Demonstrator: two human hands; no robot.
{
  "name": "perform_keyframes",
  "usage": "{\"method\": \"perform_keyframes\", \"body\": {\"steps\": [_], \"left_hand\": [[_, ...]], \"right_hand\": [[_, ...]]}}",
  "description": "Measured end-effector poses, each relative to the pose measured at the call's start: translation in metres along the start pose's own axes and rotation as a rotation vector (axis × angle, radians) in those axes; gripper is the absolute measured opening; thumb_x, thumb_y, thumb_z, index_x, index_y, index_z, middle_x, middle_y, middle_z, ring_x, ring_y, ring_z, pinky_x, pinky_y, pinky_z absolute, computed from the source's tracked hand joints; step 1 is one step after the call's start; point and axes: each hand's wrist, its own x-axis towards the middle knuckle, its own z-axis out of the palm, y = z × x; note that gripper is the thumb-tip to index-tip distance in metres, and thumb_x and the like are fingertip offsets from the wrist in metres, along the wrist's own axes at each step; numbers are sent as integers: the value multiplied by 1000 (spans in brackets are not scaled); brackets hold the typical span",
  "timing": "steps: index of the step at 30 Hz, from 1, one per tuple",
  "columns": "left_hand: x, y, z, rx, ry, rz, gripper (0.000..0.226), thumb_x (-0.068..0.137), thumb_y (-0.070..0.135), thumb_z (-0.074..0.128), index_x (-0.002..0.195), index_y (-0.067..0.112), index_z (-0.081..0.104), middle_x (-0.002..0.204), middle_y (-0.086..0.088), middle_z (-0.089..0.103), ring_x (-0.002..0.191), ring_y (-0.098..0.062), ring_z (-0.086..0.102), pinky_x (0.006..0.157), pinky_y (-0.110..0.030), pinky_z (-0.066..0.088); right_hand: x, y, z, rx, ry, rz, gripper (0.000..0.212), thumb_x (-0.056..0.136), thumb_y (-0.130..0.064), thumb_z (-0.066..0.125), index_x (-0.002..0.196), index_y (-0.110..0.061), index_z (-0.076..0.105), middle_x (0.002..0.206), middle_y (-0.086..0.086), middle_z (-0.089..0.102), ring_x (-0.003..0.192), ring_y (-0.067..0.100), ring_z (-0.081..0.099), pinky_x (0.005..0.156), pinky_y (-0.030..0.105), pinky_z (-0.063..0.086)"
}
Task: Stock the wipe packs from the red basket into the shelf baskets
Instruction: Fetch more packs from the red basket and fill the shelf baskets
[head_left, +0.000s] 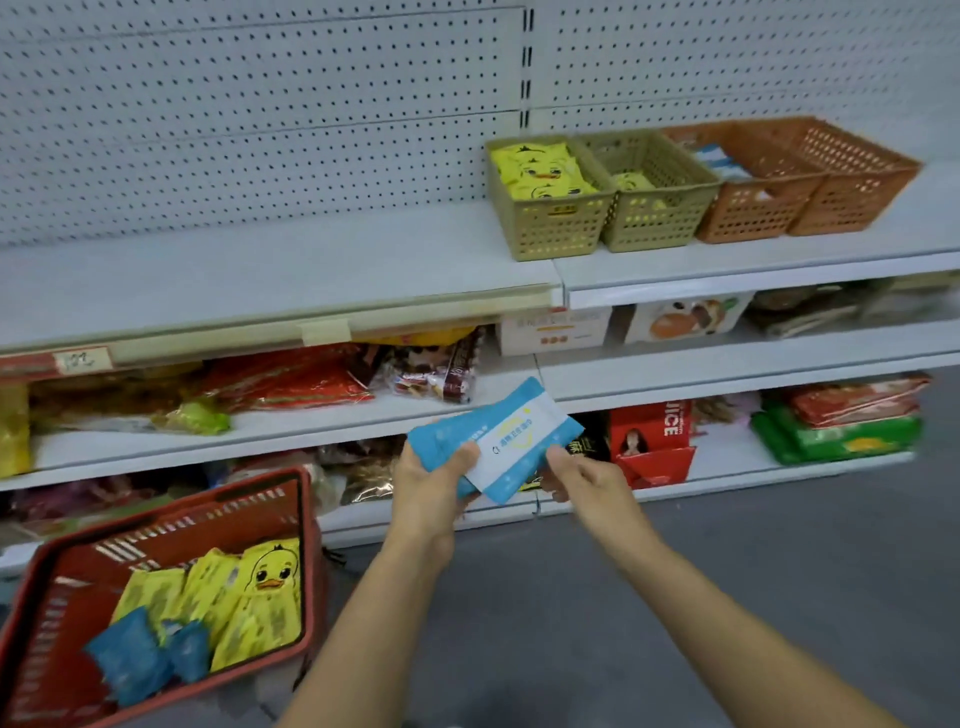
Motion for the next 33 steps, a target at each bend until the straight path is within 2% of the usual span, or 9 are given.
{"method": "perform_keyframes", "body": {"steps": [2,5,7,11,14,19,25,28,33], "left_hand": [[1,0,31,15,-41,7,31,87,0,65,115,12,57,108,-10,72,98,-28,70,83,-49,57],[11,4,73,40,-70,17,32,85,2,69,114,11,58,107,-11,72,98,-29,70,78,-43,58],[20,9,101,63,-102,34,33,84,4,71,114,11,58,109,-11,72,100,-29,70,86,-47,56],[46,21,156,100,-153,91,21,89,11,68,108,14,59,103,-6,72,94,-22,70,91,-48,55],[76,30,198,123,-175,122,16,92,15,63,108,13,61,104,-8,72,94,-24,70,90,-48,55],[126,50,269,162,-204,164,18,95,18,60,112,13,60,103,-9,72,84,-19,71,70,-38,61],[187,87,343,203,-175,236,7,93,24,63,100,22,61,95,-2,73,88,-19,71,84,-45,58],[212,101,375,175,-174,235,14,93,20,63,106,16,61,98,-7,71,90,-23,71,81,-50,59],[238,108,408,162,-147,220,13,93,22,62,106,19,60,97,-4,70,85,-16,69,79,-38,59]], "right_hand": [[10,-10,-20,160,21,102,31,93,-33,57,92,-4,69,91,11,70,81,16,62,75,42,53],[32,-20,-55,385,103,114,12,90,-22,64,93,-12,68,93,3,71,78,12,63,65,33,53],[50,-26,-80,453,143,109,11,88,-19,66,97,-14,69,97,-1,72,83,10,66,63,27,52],[91,-42,-124,598,171,84,8,85,-11,68,92,-13,70,96,4,73,89,16,69,67,31,55],[132,-53,-158,620,183,55,8,85,-10,68,92,-13,68,98,5,72,88,14,67,66,28,51],[208,-72,-216,683,184,56,9,89,-8,61,91,-16,65,87,-2,69,75,7,64,63,24,47],[306,-95,-289,887,215,55,20,94,-14,53,111,-22,60,105,2,68,93,18,64,77,38,53],[344,-105,-324,873,266,16,21,95,-14,52,114,-22,58,105,-1,67,92,16,65,70,36,52],[399,-125,-375,763,428,-33,12,93,-11,58,104,-16,59,103,3,67,88,15,66,65,33,54]]}}
